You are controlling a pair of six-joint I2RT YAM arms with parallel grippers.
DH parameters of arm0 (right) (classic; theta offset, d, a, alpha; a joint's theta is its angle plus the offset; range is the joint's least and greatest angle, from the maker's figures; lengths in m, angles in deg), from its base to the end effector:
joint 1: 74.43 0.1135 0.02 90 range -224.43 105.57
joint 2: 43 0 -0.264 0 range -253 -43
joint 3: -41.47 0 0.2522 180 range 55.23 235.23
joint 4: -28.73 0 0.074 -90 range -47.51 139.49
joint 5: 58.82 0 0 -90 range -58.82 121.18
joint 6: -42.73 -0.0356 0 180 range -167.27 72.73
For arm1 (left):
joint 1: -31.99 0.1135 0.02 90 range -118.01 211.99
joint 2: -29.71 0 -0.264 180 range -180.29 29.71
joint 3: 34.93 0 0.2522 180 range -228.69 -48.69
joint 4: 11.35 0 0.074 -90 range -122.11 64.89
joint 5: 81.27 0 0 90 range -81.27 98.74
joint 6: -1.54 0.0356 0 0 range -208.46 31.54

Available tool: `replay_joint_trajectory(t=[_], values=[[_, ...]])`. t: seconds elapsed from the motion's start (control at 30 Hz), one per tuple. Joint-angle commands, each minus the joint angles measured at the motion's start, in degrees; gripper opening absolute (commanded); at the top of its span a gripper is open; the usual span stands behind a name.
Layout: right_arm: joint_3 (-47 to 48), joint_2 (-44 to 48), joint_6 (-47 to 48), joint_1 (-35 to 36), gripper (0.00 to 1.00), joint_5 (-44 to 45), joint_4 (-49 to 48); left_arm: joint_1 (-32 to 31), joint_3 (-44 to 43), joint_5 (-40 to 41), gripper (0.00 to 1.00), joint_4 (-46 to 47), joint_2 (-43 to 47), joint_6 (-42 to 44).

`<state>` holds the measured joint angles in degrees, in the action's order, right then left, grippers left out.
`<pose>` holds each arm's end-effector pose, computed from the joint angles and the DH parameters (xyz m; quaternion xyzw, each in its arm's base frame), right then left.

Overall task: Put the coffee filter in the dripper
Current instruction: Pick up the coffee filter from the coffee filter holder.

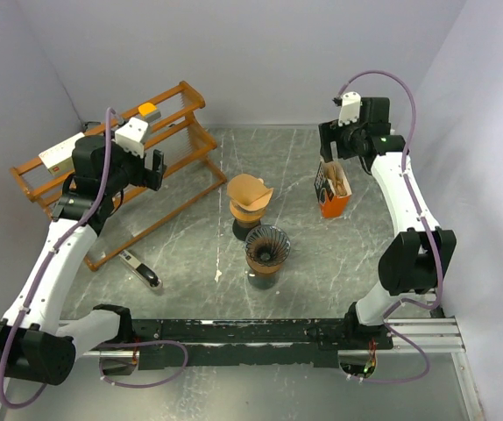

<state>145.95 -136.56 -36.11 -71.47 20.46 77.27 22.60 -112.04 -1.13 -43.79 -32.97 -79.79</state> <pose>0.3695 0.0257 0.3582 -0.1507 0.8816 0.0522 0.4443 0.2425 -0.0463 0.3772 0.1764 0.7882 -0.0732 0.5851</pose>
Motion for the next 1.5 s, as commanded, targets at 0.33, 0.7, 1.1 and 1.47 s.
replay_joint_trajectory(t=[0.33, 0.7, 1.1, 1.47], values=[[-2.71, 1.64, 3.77, 2.48, 0.57, 6.1, -0.73, 1.04, 0.77, -4.09, 0.99, 2.23, 1.84, -0.49], [-3.52, 2.55, 2.38, 2.43, 0.57, 6.42, -1.22, 1.13, 1.19, -4.09, 0.99, 2.16, 2.61, -0.05], [-5.67, 4.6, 1.63, 2.47, 0.65, 7.15, -3.08, 1.21, 1.04, -3.68, 0.99, 2.02, 2.6, 0.38], [-5.95, 4.02, 1.41, 2.47, 0.68, 7.28, -3.13, 1.3, 1.05, -3.79, 0.99, 2.07, 2.32, 0.36]])
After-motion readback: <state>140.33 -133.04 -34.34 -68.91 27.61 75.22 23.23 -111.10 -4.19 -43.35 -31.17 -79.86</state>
